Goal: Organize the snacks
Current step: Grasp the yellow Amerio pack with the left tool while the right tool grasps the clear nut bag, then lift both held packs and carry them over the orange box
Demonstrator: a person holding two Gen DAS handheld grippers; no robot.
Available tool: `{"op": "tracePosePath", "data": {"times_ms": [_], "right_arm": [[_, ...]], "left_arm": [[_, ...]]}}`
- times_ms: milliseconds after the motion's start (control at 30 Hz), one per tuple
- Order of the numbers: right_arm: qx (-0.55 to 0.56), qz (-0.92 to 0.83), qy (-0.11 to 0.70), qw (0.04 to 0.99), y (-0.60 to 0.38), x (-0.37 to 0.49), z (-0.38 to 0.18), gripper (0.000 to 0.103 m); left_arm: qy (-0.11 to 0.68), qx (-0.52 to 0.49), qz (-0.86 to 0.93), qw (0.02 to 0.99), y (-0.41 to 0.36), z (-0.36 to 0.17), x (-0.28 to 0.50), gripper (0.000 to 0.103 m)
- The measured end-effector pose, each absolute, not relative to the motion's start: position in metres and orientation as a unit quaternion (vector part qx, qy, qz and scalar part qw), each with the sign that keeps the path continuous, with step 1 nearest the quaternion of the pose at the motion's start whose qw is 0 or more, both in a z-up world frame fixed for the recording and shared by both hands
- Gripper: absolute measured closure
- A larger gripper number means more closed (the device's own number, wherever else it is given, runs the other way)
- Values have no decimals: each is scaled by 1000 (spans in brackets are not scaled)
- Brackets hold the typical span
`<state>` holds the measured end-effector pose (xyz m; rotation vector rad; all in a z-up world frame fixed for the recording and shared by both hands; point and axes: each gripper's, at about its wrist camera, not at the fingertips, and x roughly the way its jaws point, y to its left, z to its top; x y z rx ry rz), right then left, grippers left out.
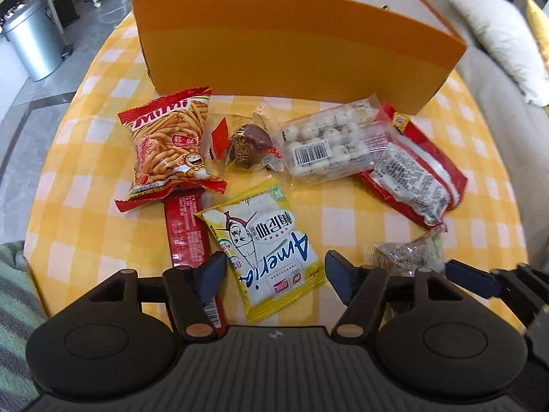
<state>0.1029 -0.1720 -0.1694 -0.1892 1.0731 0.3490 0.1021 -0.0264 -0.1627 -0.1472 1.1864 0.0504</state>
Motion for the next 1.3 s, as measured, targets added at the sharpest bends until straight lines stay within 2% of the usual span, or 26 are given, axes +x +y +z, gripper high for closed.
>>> {"op": "tracePosePath", "data": {"times_ms": [133,233,567,733,833,967,1067,1300], "right_arm": [[-86,172,504,842,-176,101,-169,50],[-78,175,501,844,-179,102,-170,49],[-67,186,493,848,-175,104,-174,39],[-67,187,488,850,-173,105,-176,38],[-92,185,485,850,-170,103,-176,43],[-108,188,481,850,-168,100,-176,47],[-95,190,484,849,-170,100,-173,57],[-24,182,506,843,-188,98,-163,60]], "left_arm": [[565,-53,42,823,-34,-170,109,26],[566,-66,54,820,-33,-173,113,22],[561,-52,80,823,-38,-178,125,18],[551,-43,62,831,-37,-177,119,28],[543,-34,51,838,-35,-176,115,38],[538,-37,34,842,-32,-175,108,39],[533,-53,18,844,-27,-168,99,39],[510,-53,-9,859,-22,-140,78,39]]}}
